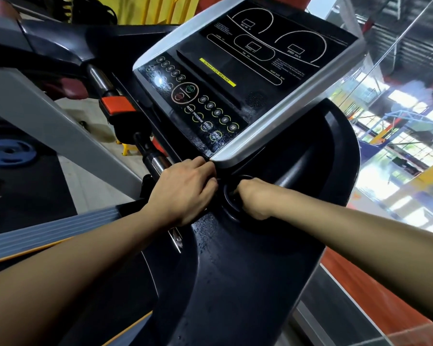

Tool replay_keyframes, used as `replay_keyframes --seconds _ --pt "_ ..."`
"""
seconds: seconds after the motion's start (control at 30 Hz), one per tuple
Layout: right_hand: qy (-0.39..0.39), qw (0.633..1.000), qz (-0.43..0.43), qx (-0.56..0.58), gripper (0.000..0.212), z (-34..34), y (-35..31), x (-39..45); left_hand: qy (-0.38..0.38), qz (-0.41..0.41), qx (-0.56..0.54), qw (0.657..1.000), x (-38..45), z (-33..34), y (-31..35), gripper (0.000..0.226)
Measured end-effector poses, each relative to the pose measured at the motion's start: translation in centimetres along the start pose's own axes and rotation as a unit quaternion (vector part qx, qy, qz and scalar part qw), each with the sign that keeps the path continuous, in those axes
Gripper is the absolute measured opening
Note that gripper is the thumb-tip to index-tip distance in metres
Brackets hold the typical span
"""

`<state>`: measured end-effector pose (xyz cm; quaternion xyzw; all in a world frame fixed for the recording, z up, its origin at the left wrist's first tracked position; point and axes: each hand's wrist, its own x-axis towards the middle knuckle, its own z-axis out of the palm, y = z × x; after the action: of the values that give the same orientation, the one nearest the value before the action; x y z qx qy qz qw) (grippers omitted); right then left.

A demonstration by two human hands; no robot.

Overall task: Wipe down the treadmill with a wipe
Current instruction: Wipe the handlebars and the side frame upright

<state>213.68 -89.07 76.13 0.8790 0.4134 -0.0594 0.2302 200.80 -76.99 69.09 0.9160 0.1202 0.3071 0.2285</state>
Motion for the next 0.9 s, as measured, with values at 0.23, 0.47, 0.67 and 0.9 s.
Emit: replay_keyframes --seconds 0.23,0.47,0.67,0.9 --pt "-0.093 0.989 -0.104 -0.056 0.028 -2.1 1.0 -1.2 0.007 -0.001 0.01 1.0 0.0 0.1 -0.1 0.042" --pt "-0.08 0.982 -0.125 -0.112 0.027 -1.7 -0.1 -1.1 0.0 0.0 0.014 1.0 0.0 -0.1 0.0 0.045" --pt "-0.076 0.988 -0.132 -0.003 0.021 -2.4 1.0 -2.0 0.001 0.002 0.027 1.0 -0.1 0.0 0.0 0.045" --pt "0.096 0.971 -0.105 0.193 0.004 -3.8 4.0 -3.2 -0.005 -0.001 0.032 0.999 0.0 0.0 0.0 0.046"
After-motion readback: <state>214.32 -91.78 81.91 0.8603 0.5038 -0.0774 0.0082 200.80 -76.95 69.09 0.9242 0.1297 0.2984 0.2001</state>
